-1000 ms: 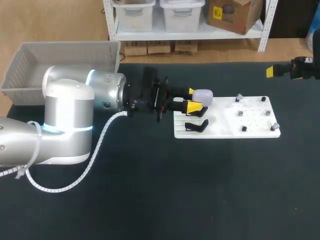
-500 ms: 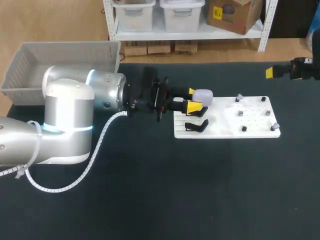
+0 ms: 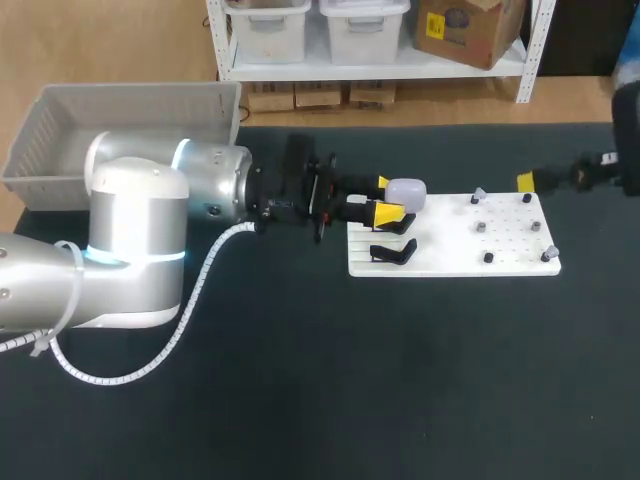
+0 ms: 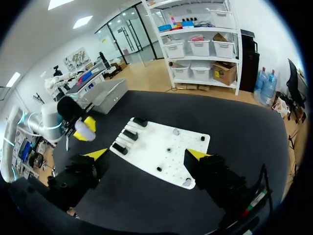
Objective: Pick up each earbud case from the left stands, insert the matching earbuds, close the lid, and place the case in the box.
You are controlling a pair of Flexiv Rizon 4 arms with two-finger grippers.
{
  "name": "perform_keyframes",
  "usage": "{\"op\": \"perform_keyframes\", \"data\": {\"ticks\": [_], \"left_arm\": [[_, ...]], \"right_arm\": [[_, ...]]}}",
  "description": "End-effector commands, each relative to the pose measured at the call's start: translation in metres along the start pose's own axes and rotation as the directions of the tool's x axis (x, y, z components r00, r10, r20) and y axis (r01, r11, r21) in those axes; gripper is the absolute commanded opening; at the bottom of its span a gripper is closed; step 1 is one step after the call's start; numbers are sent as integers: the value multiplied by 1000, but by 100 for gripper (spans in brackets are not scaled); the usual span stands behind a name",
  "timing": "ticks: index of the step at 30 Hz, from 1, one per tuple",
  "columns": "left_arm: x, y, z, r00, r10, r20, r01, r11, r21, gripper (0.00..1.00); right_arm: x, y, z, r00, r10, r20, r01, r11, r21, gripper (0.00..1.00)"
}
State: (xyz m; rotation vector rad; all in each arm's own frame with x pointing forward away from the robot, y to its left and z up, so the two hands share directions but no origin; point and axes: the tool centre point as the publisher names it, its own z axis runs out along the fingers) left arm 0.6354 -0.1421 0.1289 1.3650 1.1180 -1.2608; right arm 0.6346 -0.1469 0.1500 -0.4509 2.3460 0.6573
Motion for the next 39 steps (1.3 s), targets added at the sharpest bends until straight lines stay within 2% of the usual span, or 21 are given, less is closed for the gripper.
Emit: {"op": "perform_keyframes", "data": {"ticks": [1,12,20,30,39], "left_arm": [[1,-2,0,1000,3,3,-3,1000,-6,0],[1,-2,0,1000,3,3,-3,1000,-6,0],[1,-2,0,1000,3,3,-3,1000,-6,0],[1,-2,0,1000,3,3,-3,1000,-6,0],[1,-2,0,1000,3,3,-3,1000,-6,0]], "right_arm": [[11,29,-15,1000,-10,-9,10,999,39,100],[30,84,3,998,-43,-54,42,999,-24,100],[25,114,30,993,-64,-100,57,996,-73,100],[12,130,46,991,-74,-113,62,992,-108,100],[1,128,60,992,-39,-123,26,994,-108,100]]}}
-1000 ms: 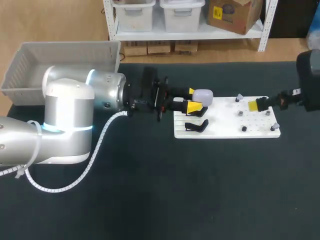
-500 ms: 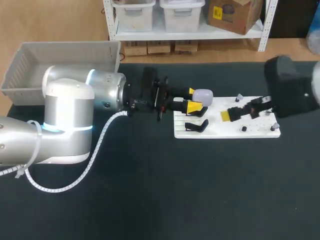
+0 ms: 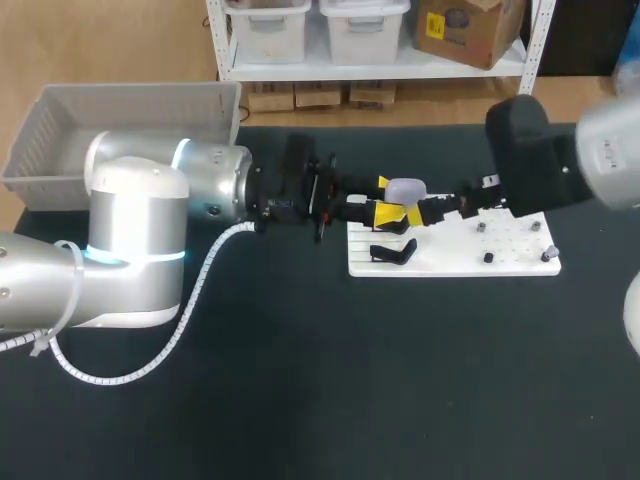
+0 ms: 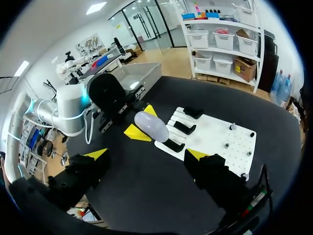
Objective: Pick up each earbud case from the left stands, insert the matching earbuds, close the lid, and place the case in the box.
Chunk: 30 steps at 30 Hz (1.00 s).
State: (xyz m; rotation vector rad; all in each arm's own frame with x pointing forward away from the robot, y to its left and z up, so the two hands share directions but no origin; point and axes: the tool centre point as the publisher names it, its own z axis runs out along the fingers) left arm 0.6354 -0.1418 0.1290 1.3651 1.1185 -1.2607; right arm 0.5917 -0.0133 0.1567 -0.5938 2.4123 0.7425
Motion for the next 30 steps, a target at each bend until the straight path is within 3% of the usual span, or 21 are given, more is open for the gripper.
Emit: {"op": "perform_keyframes", "data": {"ticks": [1,30], "left_arm": [[1,-1,0,1000,3,3,-3,1000,-5,0],[1,-1,0,1000,3,3,-3,1000,-5,0]], "right_arm": [[-8,-5,11,1000,16,-10,-16,1000,-14,100],[-14,-26,28,996,89,-25,-89,996,10,100]]}}
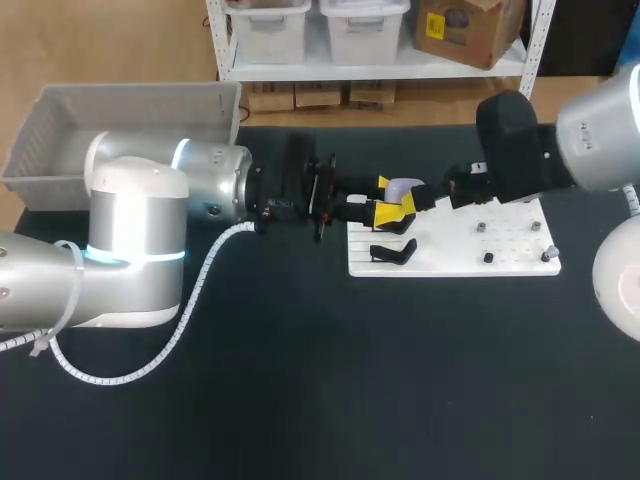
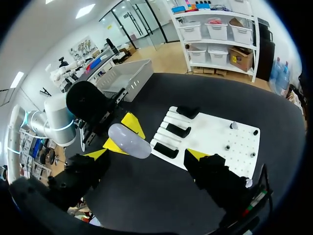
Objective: Pick up each earbud case from the left stands, insert the matching earbuds, close the lid, and place the case in the box.
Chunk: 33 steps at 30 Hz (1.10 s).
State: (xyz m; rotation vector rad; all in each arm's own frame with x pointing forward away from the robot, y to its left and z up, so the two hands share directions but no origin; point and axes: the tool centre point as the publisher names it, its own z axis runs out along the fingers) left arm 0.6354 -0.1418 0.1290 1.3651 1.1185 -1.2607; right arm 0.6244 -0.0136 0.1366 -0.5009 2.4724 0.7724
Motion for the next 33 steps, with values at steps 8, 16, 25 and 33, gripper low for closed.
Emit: {"op": "perform_keyframes", "data": {"ticks": [8,16,25,33], "left_arm": [[1,-1,0,1000,3,3,-3,1000,-5,0],[1,-1,0,1000,3,3,-3,1000,-5,0],[1,-1,0,1000,3,3,-3,1000,-5,0],[1,-1,0,1000,3,3,-3,1000,-5,0]], "right_arm": [[-3,-4,3,1000,12,0,-12,1000,13,100],[-8,-5,-2,1000,16,12,-17,1000,26,100],[-22,-2,-17,998,-8,62,5,998,60,100],[-19,-24,-57,996,-37,86,9,951,308,100]]}}
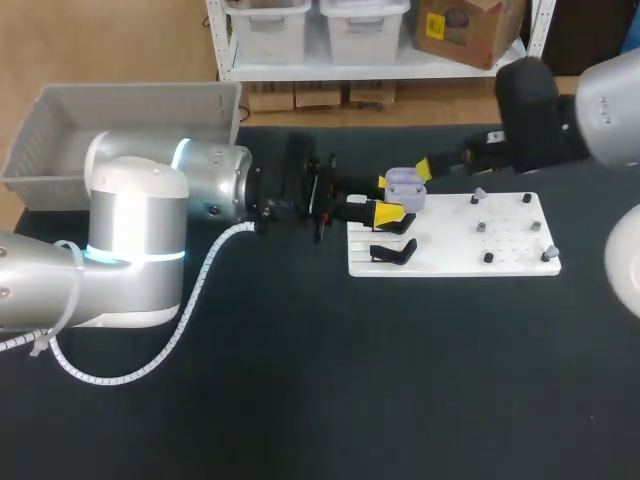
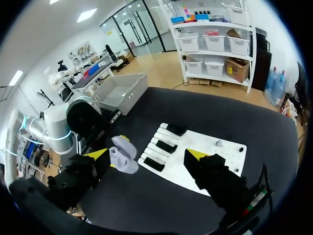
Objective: Pick up each earbud case from the left stands, insert the matching earbuds, close the lid, and place the case in the box.
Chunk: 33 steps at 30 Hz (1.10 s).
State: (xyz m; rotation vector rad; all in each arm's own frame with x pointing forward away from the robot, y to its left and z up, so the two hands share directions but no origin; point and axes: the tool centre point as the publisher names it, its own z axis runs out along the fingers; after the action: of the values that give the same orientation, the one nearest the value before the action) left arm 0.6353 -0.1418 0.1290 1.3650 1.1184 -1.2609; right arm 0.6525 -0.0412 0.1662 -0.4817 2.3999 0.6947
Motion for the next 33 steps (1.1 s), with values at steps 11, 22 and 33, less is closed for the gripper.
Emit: {"op": "perform_keyframes", "data": {"ticks": [11,22,33], "left_arm": [[1,-1,0,1000,3,3,-3,1000,-5,0],[1,-1,0,1000,3,3,-3,1000,-5,0],[1,-1,0,1000,3,3,-3,1000,-5,0]], "right_arm": [[70,-68,-64,983,131,-131,-45,857,514,100],[113,-108,-60,922,155,-356,76,827,557,100],[130,-137,-32,887,116,-446,155,836,526,100]]}}
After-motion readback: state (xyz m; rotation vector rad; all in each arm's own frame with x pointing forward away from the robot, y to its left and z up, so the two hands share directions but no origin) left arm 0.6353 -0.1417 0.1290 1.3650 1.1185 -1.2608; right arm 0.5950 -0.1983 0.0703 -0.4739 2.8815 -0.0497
